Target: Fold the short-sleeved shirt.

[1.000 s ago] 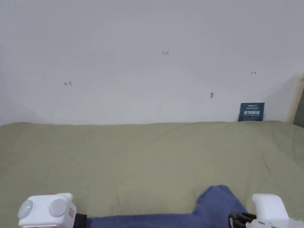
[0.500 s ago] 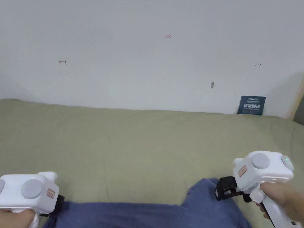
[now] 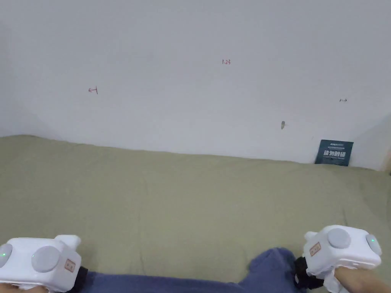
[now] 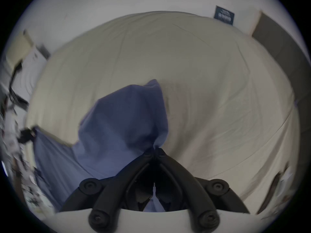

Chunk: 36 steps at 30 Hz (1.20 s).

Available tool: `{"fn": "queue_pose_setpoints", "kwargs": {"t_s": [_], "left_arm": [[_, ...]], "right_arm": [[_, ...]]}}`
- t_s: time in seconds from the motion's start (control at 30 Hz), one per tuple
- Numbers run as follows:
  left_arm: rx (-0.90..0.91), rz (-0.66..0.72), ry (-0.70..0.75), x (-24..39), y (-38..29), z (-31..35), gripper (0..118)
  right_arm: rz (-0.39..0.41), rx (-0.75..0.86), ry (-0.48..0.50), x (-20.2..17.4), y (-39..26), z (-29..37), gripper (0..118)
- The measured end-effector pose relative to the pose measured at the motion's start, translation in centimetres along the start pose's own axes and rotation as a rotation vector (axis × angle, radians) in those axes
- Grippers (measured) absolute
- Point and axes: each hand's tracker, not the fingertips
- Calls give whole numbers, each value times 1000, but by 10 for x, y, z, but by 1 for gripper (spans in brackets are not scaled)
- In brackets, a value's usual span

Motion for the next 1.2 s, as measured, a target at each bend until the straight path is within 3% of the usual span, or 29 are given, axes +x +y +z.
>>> {"fn": "queue_pose_setpoints", "kwargs": {"t_s": [0.03,0.1,0.13,0.27,0.37,0.77,0.97,1.2], "left_arm": [[0,4,-4,-3,-1,-2,0],[8,6,-10,-4,-1,5,0],[17,1,-12,-4,0,11,0],[39,-57,-40,0,1,45,0],[88,-100,-62,-1,-1,80,0],[53,-99,-185,-2,-76,203,0],[-32,-117,-168,-8,-144,221,0],[-109,-72,-168,-19,-208,210,0]], "right_arm": [[0,21,4,-2,-2,5,1],[139,81,-86,-14,-2,15,1],[204,108,-85,-20,-5,25,1],[214,117,-60,-36,-15,70,1],[293,166,-66,-43,-29,107,1],[257,81,-4,-54,-137,218,1],[265,3,0,-51,-212,236,1],[207,-66,4,-31,-266,211,1]]}}
